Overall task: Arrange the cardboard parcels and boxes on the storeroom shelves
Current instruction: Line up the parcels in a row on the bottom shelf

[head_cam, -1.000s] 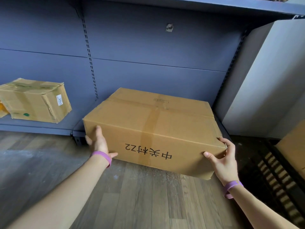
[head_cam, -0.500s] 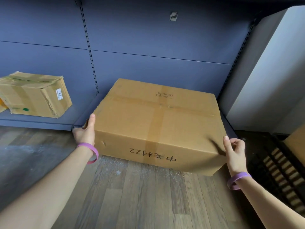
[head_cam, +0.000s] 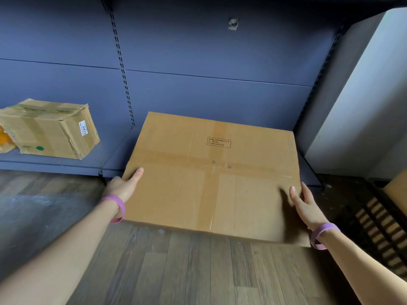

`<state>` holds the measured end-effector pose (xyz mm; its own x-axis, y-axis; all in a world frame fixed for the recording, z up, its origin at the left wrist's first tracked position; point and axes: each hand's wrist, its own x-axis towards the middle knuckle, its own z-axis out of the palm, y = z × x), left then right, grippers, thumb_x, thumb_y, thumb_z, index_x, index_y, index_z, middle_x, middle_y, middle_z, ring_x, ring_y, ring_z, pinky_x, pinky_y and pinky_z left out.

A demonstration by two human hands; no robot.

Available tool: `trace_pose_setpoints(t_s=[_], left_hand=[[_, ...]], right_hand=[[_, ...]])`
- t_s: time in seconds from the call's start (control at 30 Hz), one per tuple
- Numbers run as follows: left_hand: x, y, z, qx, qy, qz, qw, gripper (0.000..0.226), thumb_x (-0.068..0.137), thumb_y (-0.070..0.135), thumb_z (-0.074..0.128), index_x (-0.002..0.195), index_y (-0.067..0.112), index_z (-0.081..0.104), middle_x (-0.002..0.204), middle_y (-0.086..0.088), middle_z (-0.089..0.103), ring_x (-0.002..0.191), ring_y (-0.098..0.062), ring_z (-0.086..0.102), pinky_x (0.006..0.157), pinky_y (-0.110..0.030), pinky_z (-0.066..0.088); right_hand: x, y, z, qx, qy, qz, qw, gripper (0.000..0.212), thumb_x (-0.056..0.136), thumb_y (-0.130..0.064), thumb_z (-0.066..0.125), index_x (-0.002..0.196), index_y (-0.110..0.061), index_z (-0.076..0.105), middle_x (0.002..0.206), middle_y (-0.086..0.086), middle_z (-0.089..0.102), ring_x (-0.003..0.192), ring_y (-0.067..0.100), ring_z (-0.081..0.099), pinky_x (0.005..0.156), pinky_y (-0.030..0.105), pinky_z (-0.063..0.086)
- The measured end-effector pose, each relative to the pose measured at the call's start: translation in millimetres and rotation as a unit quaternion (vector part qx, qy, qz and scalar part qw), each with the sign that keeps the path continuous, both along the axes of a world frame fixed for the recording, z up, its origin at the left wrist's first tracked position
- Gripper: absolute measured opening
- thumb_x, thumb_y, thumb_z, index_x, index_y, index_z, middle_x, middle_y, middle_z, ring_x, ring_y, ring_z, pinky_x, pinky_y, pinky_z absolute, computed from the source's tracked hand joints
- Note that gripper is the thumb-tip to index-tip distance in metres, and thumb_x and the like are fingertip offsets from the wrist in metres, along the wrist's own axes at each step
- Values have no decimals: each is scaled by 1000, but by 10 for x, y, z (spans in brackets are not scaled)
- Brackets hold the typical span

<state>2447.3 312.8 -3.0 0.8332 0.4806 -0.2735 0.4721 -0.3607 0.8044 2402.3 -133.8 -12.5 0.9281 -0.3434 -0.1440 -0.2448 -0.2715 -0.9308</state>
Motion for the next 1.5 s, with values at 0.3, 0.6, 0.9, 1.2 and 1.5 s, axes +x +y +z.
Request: trace_pose_setpoints(t_s=[0.3,0.6,0.9,1.2,1.5], left_hand=[[-26,33,-168,-73,-2,-24,997,72,92,61,58,151,30,31,132,2,54,115,-28,53,103,-43,41],[75,-30,-221,-106,-25,22,994,68,93,47,65,140,10,33,115,-5,48,102,-26,47,89,-40,38],[51,26,6,-160,-94,12,983,62,93,42,68,148,28,42,135,5,56,115,-21,54,103,-38,42],[-13,186,509,-233,-125,110,958,117,53,99,43,145,28,48,147,-1,52,133,-29,49,113,-52,35],[-181,241,1257,-229,-155,87,957,142,37,110,35,156,33,30,162,1,31,148,-28,32,120,-56,23]], right_hand=[[29,15,-199,11,28,8,1000,67,100,-43,49,156,-22,20,156,6,34,140,28,37,115,40,27],[27,23,-282,38,31,-17,999,56,98,-37,58,143,-16,31,125,5,50,114,22,49,102,37,39],[165,56,-68,23,-10,-32,999,39,91,-24,70,122,-4,59,114,15,67,106,32,63,100,43,47],[33,16,313,115,-97,-38,988,57,86,6,67,125,-31,52,117,-1,61,115,28,56,104,49,42],[-73,134,552,128,-167,-19,977,55,82,14,67,106,-35,55,119,-3,60,120,28,54,103,54,44]])
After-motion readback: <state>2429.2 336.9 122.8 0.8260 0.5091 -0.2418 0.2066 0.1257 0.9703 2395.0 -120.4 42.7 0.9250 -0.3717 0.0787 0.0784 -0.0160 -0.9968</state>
